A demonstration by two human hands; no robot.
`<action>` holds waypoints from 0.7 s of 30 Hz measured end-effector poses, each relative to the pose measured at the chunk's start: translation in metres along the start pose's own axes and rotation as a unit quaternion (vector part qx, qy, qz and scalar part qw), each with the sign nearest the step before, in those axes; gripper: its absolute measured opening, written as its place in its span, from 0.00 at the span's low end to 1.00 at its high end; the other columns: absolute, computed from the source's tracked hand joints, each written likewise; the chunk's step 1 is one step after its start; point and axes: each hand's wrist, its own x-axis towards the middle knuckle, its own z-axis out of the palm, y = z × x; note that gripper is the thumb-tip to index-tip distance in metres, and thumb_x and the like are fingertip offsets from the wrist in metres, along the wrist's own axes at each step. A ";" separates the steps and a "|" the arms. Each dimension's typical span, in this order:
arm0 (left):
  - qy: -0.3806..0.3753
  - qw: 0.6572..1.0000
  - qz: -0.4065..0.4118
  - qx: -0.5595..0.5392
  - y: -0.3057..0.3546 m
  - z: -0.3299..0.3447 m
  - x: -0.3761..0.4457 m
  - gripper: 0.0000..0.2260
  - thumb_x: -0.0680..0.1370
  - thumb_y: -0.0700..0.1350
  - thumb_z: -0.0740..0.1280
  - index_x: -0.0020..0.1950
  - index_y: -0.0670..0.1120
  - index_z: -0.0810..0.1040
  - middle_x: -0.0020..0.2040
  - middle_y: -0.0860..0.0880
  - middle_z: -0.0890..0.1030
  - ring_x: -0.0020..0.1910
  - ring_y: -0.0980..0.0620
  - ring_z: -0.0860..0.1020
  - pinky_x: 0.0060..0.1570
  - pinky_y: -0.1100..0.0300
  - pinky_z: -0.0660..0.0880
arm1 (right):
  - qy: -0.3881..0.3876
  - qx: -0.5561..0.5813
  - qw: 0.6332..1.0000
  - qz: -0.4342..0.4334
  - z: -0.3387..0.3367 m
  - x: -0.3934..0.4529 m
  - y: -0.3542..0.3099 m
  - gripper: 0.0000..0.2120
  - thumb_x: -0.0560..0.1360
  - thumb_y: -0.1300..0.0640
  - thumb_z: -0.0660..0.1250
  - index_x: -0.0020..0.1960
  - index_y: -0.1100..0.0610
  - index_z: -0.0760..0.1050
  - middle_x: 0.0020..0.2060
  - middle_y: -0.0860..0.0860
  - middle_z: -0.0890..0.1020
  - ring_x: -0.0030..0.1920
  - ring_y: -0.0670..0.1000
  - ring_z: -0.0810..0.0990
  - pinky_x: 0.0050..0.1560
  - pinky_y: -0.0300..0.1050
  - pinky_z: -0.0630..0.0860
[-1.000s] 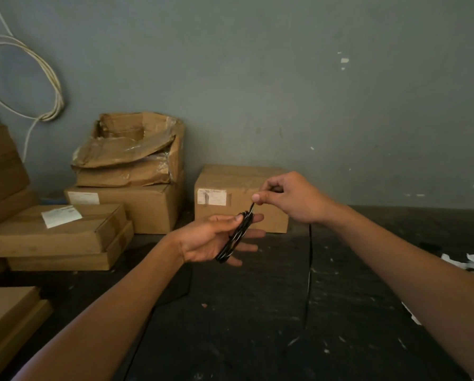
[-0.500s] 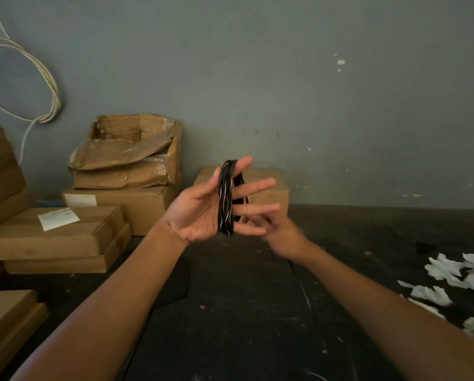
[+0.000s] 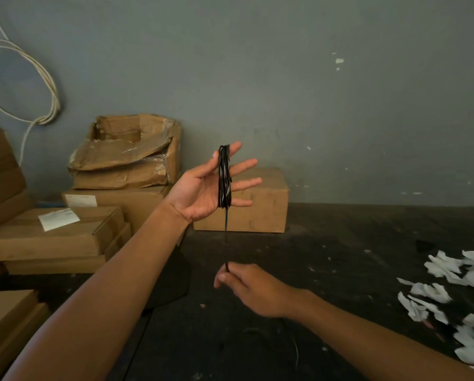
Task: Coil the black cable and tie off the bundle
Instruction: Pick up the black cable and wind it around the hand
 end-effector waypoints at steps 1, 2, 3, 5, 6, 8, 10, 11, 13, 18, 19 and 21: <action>0.017 1.000 0.002 0.005 0.000 -0.002 0.001 0.18 0.79 0.52 0.57 0.66 0.54 0.77 0.72 0.42 0.71 0.70 0.33 0.69 0.61 0.29 0.67 | 0.001 -0.002 1.000 -0.008 -0.002 -0.002 -0.003 0.12 0.84 0.50 0.53 0.58 0.49 0.74 0.34 0.48 0.73 0.34 0.50 0.73 0.36 0.48 0.72; 0.034 0.999 0.002 0.010 0.000 -0.004 0.001 0.18 0.79 0.52 0.57 0.66 0.54 0.77 0.72 0.42 0.71 0.69 0.33 0.70 0.61 0.29 0.67 | 0.007 -0.007 1.000 -0.017 -0.005 -0.003 -0.006 0.12 0.84 0.50 0.53 0.58 0.50 0.75 0.34 0.48 0.73 0.33 0.49 0.72 0.35 0.46 0.71; 0.053 0.998 0.003 0.016 -0.002 -0.008 0.001 0.18 0.79 0.52 0.57 0.66 0.54 0.77 0.72 0.42 0.72 0.69 0.34 0.70 0.61 0.29 0.67 | 0.016 -0.017 0.999 -0.027 -0.008 -0.004 -0.008 0.13 0.84 0.50 0.53 0.58 0.51 0.75 0.34 0.48 0.73 0.33 0.47 0.72 0.35 0.44 0.71; 0.089 0.996 0.005 0.024 -0.006 -0.015 0.001 0.18 0.79 0.53 0.56 0.67 0.55 0.75 0.72 0.43 0.72 0.69 0.34 0.70 0.63 0.28 0.64 | 0.039 -0.033 0.998 -0.039 -0.013 -0.005 -0.012 0.13 0.84 0.49 0.53 0.56 0.50 0.75 0.34 0.47 0.73 0.33 0.44 0.73 0.34 0.40 0.70; 0.107 0.994 0.004 0.027 -0.008 -0.018 0.000 0.19 0.79 0.53 0.56 0.68 0.55 0.73 0.73 0.43 0.71 0.69 0.34 0.70 0.64 0.27 0.63 | 0.050 -0.038 0.997 -0.044 -0.015 -0.006 -0.014 0.13 0.84 0.49 0.53 0.56 0.49 0.75 0.33 0.46 0.73 0.33 0.43 0.73 0.34 0.38 0.70; 0.138 0.990 -0.002 0.034 -0.016 -0.025 -0.001 0.18 0.81 0.53 0.53 0.70 0.56 0.71 0.73 0.44 0.71 0.69 0.35 0.70 0.65 0.26 0.59 | 0.066 -0.056 0.995 -0.051 -0.020 -0.005 -0.017 0.12 0.84 0.48 0.53 0.53 0.47 0.75 0.33 0.45 0.74 0.33 0.43 0.74 0.34 0.38 0.71; 0.163 0.985 -0.015 0.049 -0.024 -0.031 -0.003 0.18 0.83 0.54 0.51 0.69 0.57 0.71 0.72 0.45 0.72 0.70 0.36 0.69 0.67 0.26 0.57 | 0.078 -0.081 0.992 -0.055 -0.027 -0.003 -0.019 0.13 0.83 0.47 0.54 0.51 0.48 0.76 0.34 0.45 0.75 0.34 0.43 0.75 0.37 0.41 0.71; 0.172 0.983 -0.025 0.063 -0.028 -0.034 -0.004 0.17 0.83 0.54 0.51 0.69 0.58 0.71 0.72 0.45 0.72 0.71 0.37 0.69 0.67 0.26 0.56 | 0.082 -0.092 0.991 -0.054 -0.031 -0.002 -0.021 0.13 0.83 0.48 0.55 0.51 0.49 0.77 0.34 0.45 0.76 0.34 0.42 0.75 0.37 0.41 0.71; 0.191 0.976 -0.047 0.094 -0.036 -0.041 -0.005 0.16 0.83 0.54 0.51 0.67 0.58 0.73 0.73 0.45 0.71 0.71 0.38 0.68 0.69 0.28 0.55 | 0.092 -0.102 0.989 -0.052 -0.041 -0.001 -0.025 0.13 0.83 0.49 0.57 0.49 0.51 0.78 0.34 0.46 0.77 0.33 0.42 0.75 0.36 0.40 0.71; 0.200 0.967 -0.082 0.133 -0.053 -0.051 -0.018 0.17 0.82 0.52 0.56 0.69 0.55 0.74 0.72 0.43 0.73 0.66 0.43 0.73 0.70 0.34 0.61 | 0.119 -0.111 0.986 -0.044 -0.075 0.001 -0.037 0.11 0.83 0.51 0.59 0.46 0.51 0.77 0.30 0.46 0.75 0.25 0.41 0.69 0.27 0.35 0.66; 0.192 0.968 -0.091 0.136 -0.055 -0.050 -0.021 0.17 0.82 0.52 0.57 0.70 0.54 0.74 0.71 0.44 0.73 0.66 0.44 0.74 0.69 0.35 0.62 | 0.127 -0.119 0.984 -0.044 -0.083 0.003 -0.038 0.10 0.82 0.51 0.59 0.45 0.49 0.77 0.30 0.47 0.76 0.25 0.41 0.69 0.27 0.37 0.66; 0.178 0.962 -0.123 0.164 -0.061 -0.046 -0.027 0.17 0.80 0.52 0.60 0.68 0.54 0.76 0.69 0.46 0.76 0.68 0.44 0.72 0.68 0.36 0.63 | 0.149 -0.122 0.981 -0.031 -0.099 0.005 -0.039 0.09 0.82 0.50 0.61 0.43 0.46 0.75 0.30 0.46 0.76 0.25 0.42 0.69 0.26 0.36 0.66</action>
